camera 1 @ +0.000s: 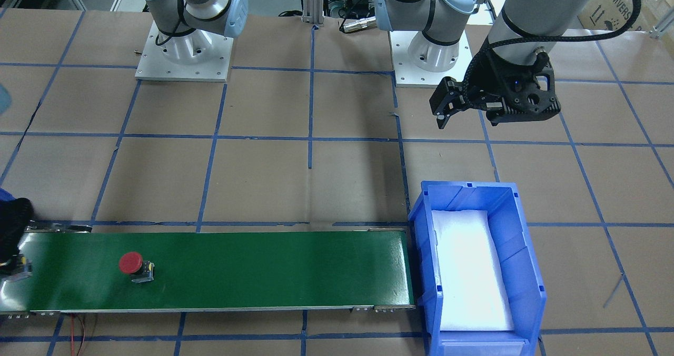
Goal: Transport two buttons from left to right
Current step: 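Carry the yellow button into the blue bin and release it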
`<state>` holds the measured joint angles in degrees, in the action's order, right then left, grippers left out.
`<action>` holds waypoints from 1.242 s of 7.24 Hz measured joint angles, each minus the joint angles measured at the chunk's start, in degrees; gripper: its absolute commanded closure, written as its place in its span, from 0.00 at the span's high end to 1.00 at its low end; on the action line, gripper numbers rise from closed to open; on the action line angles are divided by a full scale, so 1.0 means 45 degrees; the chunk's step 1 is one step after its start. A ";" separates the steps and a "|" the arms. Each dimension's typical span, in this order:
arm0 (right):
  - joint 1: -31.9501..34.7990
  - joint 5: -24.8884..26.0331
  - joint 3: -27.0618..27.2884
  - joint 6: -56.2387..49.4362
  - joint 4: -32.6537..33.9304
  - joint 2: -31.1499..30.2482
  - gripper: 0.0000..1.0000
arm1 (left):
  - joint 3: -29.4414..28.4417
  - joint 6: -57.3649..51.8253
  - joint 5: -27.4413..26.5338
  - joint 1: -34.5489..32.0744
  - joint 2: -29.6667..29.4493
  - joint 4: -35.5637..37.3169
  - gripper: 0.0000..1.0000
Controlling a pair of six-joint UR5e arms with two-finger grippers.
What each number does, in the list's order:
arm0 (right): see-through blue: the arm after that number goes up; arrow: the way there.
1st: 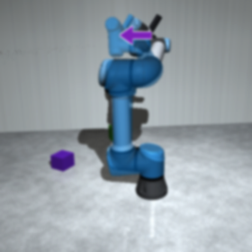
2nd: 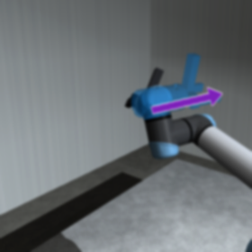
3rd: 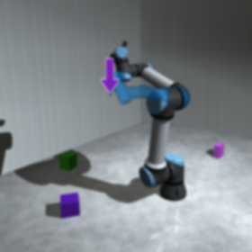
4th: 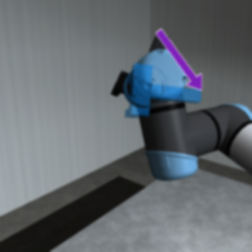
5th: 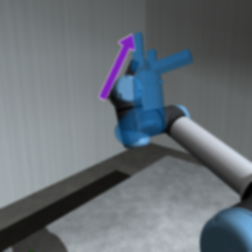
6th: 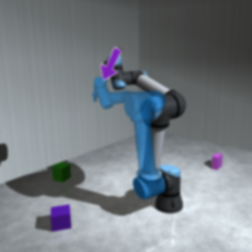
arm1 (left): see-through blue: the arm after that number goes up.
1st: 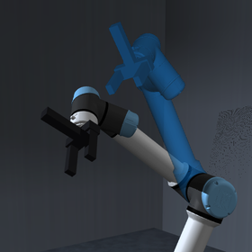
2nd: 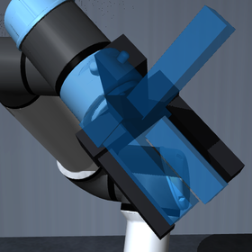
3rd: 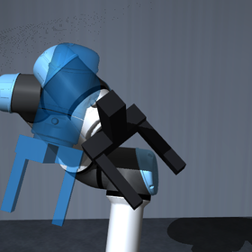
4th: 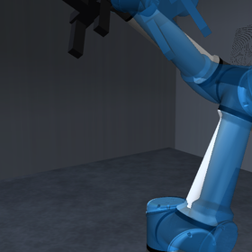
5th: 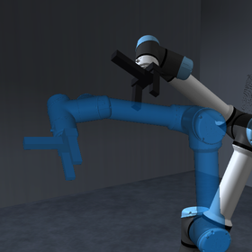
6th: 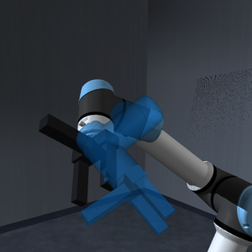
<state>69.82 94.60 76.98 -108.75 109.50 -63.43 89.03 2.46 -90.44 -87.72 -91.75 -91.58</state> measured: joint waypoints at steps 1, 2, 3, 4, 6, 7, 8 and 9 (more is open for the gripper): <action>-0.1100 -0.0417 -0.0646 -0.0063 -0.0498 -0.0132 0.15 | 0.0000 0.0000 0.0000 0.0000 0.0000 0.0000 1.00; -0.2138 -0.0821 -0.1108 -0.0318 -0.0808 -0.0153 0.15 | 0.0000 0.0000 -0.0001 0.0001 0.0000 0.0000 1.00; -0.3080 -0.1117 -0.1288 -0.0721 -0.0912 -0.0032 0.15 | 0.0000 0.0000 -0.0001 0.0001 -0.0001 0.0000 1.00; -0.3904 -0.1391 -0.1304 -0.1051 -0.0864 0.0345 0.15 | 0.0000 0.0000 0.0000 0.0001 -0.0001 0.0000 1.00; -0.4617 -0.1545 -0.1245 -0.2001 -0.0072 0.1472 0.17 | 0.0000 0.0004 -0.0001 0.0001 -0.0001 -0.0001 1.00; -0.4700 -0.1418 -0.1171 -0.2259 0.0186 0.1791 0.18 | 0.0000 0.0008 -0.0001 0.0002 -0.0001 -0.0001 1.00; -0.4734 -0.1317 -0.1054 -0.2372 0.0339 0.2031 0.19 | 0.0000 0.0005 -0.0001 0.0001 0.0000 -0.0001 1.00; -0.4745 -0.1266 -0.0921 -0.2414 0.0613 0.2257 0.23 | 0.0000 0.0006 -0.0001 0.0001 -0.0001 -0.0001 1.00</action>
<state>48.47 88.90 72.84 -119.61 112.26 -53.27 89.03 2.49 -90.44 -87.71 -91.76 -91.58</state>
